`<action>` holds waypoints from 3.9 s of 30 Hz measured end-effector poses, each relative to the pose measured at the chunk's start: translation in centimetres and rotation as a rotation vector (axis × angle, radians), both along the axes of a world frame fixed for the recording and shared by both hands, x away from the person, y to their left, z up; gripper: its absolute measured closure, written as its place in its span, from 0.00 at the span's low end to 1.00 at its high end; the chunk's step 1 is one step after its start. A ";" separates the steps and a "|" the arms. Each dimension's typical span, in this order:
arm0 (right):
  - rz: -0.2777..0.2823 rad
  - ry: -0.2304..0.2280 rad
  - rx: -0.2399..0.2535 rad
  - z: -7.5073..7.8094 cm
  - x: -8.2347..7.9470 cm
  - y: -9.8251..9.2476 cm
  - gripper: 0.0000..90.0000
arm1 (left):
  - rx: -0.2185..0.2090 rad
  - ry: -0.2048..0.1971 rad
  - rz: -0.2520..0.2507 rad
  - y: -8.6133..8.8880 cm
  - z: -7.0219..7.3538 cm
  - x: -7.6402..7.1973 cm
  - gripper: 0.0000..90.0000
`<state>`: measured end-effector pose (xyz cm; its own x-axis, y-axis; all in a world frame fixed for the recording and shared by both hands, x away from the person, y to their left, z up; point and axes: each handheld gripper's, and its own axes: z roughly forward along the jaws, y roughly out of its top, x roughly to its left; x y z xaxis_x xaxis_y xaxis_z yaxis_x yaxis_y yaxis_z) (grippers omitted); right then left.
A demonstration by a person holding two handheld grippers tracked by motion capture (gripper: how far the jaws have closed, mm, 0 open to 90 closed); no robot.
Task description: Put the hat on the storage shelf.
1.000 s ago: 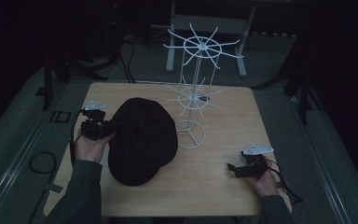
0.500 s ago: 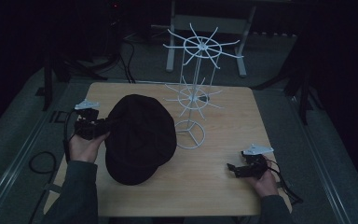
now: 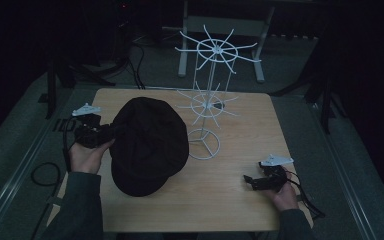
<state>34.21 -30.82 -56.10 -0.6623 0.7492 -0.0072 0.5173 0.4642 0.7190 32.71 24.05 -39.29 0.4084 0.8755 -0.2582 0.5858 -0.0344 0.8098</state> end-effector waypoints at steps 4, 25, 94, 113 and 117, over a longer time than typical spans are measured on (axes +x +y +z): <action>0.000 0.000 0.000 0.0 0.0 0.0 0.13 | -0.009 -0.011 -0.004 0.1 0.3 -0.1 0.86; -0.002 0.001 0.003 0.0 0.0 0.0 0.13 | -0.047 -0.054 -0.020 0.4 1.6 -0.5 0.86; -0.001 0.001 0.001 0.0 0.0 0.0 0.13 | -0.175 -0.168 -0.089 1.5 4.7 -1.0 0.86; -0.002 0.002 0.002 0.0 0.0 0.0 0.13 | -0.212 -0.186 -0.100 1.4 5.1 -0.9 0.86; -0.002 0.001 0.002 0.0 0.0 0.0 0.13 | -0.220 -0.191 -0.106 1.4 5.2 -0.8 0.86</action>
<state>34.20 -30.81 -56.09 -0.6610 0.7504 -0.0050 0.5192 0.4622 0.7189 31.90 25.48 -34.09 0.5540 0.7570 -0.3465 0.4252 0.1006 0.8995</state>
